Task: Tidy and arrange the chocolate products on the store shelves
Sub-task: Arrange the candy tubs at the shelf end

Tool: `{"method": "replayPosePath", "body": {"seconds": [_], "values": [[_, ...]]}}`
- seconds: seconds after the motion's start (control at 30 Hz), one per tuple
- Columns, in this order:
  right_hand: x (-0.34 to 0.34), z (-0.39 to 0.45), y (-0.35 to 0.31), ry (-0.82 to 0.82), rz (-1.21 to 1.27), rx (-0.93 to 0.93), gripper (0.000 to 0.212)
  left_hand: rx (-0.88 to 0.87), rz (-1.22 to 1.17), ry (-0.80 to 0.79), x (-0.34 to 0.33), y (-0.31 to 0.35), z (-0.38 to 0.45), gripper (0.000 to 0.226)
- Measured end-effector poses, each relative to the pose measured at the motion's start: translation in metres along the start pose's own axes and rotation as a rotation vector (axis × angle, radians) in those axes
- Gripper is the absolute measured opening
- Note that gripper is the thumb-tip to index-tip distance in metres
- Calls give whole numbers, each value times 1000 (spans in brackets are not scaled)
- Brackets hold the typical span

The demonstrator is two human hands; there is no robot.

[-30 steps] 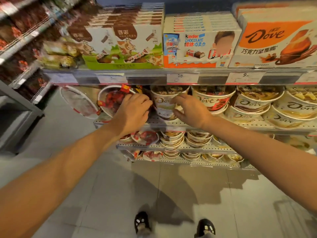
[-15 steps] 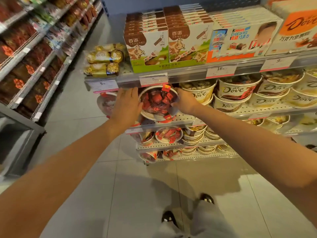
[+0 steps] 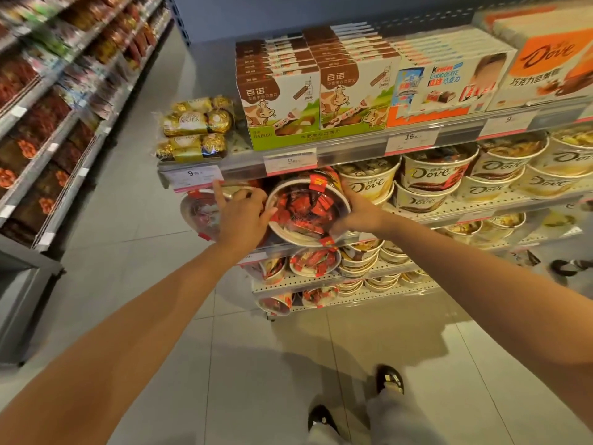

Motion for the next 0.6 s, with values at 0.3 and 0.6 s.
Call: {"method": "replayPosePath", "body": {"seconds": [0.3,0.6], "values": [[-2,-27,-6,52,214,74,46,-87,-192,-34,6,-7,-4,24],[-1,-43,-11,-120,416,-174,42,-147,-90,-398,28,0,-16,128]]}}
Point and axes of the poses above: each hand's wrist, its own z-axis towards the middle knuckle, its own x-axis out of the back of the hand, y = z × x, the point moved 1 cm from there along z, towards the middle knuckle, and after that the axes turned 13 degrees about -z, right-handed, at the moved point
